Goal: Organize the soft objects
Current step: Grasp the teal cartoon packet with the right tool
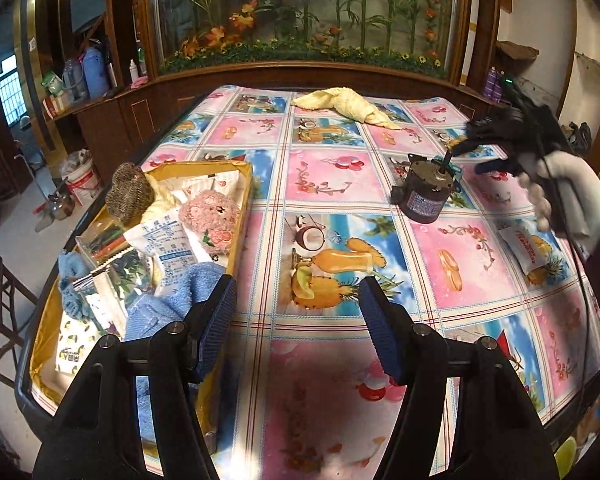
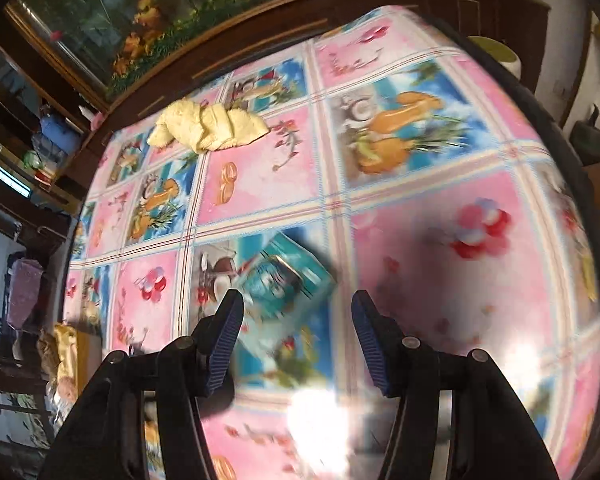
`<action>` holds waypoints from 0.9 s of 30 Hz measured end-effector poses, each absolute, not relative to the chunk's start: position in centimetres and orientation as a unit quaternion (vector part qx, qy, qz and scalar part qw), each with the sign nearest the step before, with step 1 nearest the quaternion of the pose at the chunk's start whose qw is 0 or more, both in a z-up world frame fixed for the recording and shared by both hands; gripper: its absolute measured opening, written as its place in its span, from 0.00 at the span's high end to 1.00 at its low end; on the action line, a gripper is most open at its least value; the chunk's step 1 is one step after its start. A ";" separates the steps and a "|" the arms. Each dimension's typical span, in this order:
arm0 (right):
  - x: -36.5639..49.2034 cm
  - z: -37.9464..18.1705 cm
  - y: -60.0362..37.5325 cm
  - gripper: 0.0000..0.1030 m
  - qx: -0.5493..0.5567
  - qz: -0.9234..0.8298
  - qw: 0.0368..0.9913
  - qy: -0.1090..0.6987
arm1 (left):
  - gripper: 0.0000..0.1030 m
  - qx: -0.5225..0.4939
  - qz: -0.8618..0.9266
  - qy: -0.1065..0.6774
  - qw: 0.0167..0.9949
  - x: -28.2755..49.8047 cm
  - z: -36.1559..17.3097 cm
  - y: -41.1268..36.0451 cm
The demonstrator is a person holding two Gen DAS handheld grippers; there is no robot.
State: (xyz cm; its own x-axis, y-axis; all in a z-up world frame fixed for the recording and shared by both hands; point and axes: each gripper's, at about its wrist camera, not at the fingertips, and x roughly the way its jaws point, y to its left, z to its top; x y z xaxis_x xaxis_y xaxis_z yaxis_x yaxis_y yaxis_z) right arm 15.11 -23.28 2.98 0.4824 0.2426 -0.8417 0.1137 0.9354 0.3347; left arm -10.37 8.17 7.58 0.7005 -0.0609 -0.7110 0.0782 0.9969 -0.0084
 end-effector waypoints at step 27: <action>12.8 5.8 -20.5 0.51 0.075 0.045 0.876 0.474 | 0.38 -0.016 -0.078 0.418 0.905 -10.8 6.4 7.6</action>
State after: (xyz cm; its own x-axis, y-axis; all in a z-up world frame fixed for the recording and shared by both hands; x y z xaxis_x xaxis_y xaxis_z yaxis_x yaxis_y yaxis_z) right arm 12.81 -20.48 5.82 0.5467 0.1498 -0.8239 -0.0070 0.9847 0.1744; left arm -10.77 7.56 6.35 0.6388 -0.1552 -0.7535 0.1276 0.9872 -0.0951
